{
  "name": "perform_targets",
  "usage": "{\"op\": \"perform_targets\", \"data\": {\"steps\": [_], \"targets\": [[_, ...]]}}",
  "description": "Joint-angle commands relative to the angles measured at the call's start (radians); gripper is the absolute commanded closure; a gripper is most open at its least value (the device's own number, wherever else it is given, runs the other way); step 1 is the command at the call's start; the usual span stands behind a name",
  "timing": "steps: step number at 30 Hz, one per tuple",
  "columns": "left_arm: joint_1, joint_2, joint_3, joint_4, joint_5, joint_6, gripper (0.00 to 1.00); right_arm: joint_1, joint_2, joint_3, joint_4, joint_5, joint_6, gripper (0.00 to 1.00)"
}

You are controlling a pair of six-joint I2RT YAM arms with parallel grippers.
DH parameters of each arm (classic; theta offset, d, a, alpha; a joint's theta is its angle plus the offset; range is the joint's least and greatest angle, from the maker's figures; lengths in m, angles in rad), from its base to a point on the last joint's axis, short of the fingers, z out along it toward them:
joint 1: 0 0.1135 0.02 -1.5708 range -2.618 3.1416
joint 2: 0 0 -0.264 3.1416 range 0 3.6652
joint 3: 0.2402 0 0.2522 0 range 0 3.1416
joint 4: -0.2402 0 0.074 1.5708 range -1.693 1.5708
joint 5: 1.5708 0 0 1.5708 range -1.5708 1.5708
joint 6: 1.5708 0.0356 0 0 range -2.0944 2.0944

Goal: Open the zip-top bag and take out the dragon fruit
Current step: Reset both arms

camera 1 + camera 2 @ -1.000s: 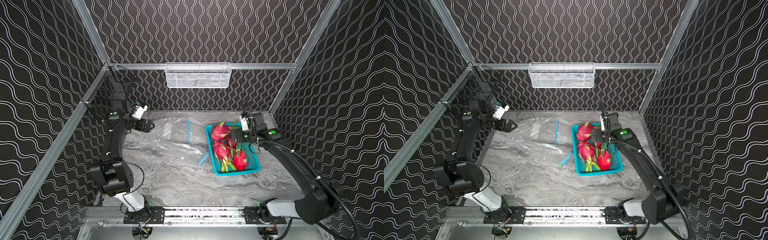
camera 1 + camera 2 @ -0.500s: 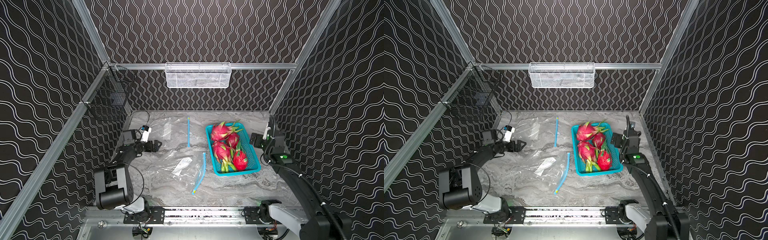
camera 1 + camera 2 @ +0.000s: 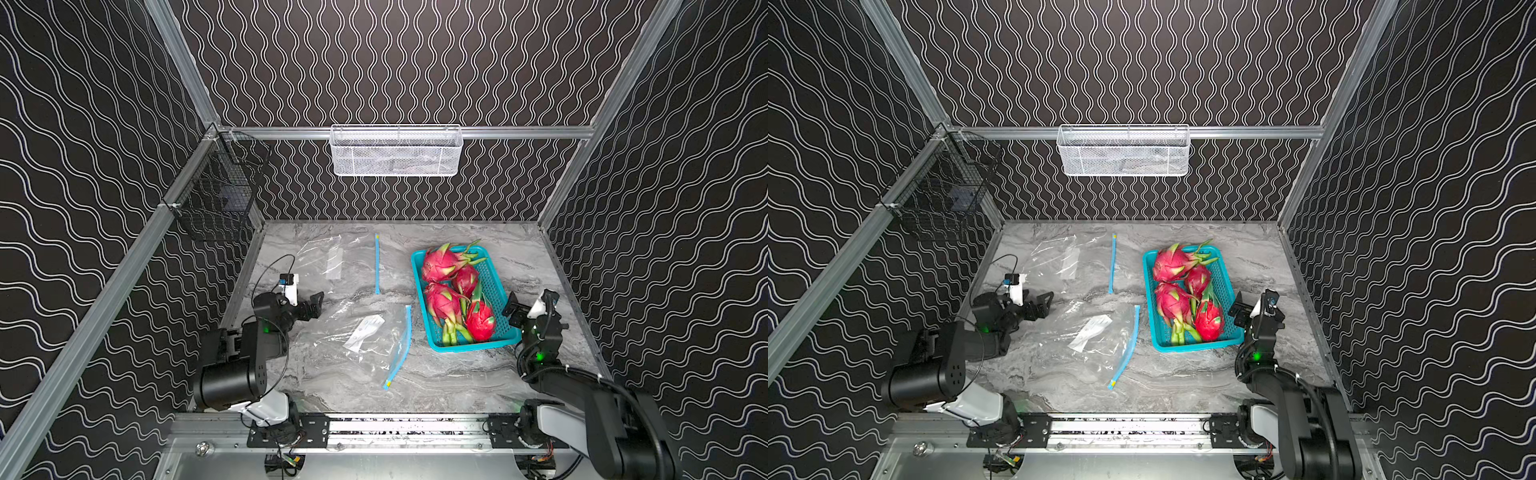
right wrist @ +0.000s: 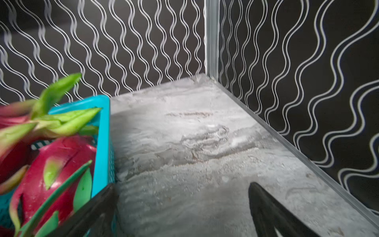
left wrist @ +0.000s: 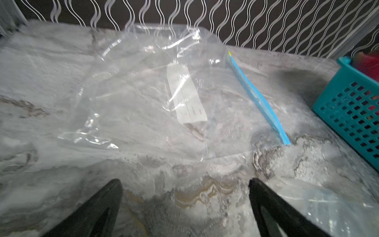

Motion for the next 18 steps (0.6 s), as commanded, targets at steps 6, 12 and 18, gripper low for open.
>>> {"op": "perform_targets", "data": {"steps": [6, 12, 18], "targets": [[-0.122, 0.13, -0.14, 0.52, -0.225, 0.068, 0.01, -0.005, 0.324, -0.049, 0.556, -0.156, -0.063, 0.0], [-0.214, 0.065, 0.075, 0.036, -0.382, 0.127, 0.01, -0.051, 0.296, 0.076, 0.303, -0.27, -0.054, 0.0], [-0.24, 0.063, 0.075, 0.032, -0.39, 0.132, 0.01, -0.053, 0.293, 0.192, 0.068, -0.333, -0.086, 0.0]]}}
